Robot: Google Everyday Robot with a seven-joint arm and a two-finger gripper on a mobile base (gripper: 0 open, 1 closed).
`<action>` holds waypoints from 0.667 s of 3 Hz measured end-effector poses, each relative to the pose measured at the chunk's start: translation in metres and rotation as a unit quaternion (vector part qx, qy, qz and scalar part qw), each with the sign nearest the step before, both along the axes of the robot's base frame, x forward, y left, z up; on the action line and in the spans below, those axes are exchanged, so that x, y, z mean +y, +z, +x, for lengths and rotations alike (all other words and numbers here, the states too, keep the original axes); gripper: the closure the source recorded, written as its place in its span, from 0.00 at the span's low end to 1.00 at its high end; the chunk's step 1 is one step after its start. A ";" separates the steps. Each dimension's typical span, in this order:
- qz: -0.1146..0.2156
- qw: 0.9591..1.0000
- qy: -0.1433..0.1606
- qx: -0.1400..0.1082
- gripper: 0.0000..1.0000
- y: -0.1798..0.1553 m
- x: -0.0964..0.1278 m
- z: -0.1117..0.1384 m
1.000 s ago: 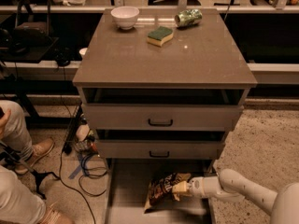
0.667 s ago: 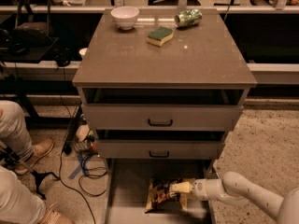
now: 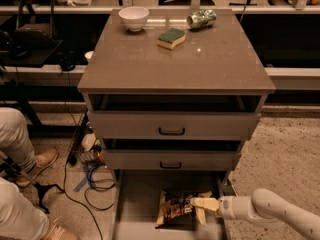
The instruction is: Place brown chip bag into bottom drawer
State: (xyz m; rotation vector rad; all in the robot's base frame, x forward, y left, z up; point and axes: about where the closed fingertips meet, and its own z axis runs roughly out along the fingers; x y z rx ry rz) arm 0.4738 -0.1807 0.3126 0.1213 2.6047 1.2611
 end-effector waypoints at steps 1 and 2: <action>-0.050 0.999 -0.007 -0.014 0.00 0.033 -0.038 -0.002; -0.089 0.995 -0.014 -0.053 0.00 0.084 -0.076 0.001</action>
Offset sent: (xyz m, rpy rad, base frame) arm 0.0081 -0.1340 0.1604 -0.2874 -0.2190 -0.0584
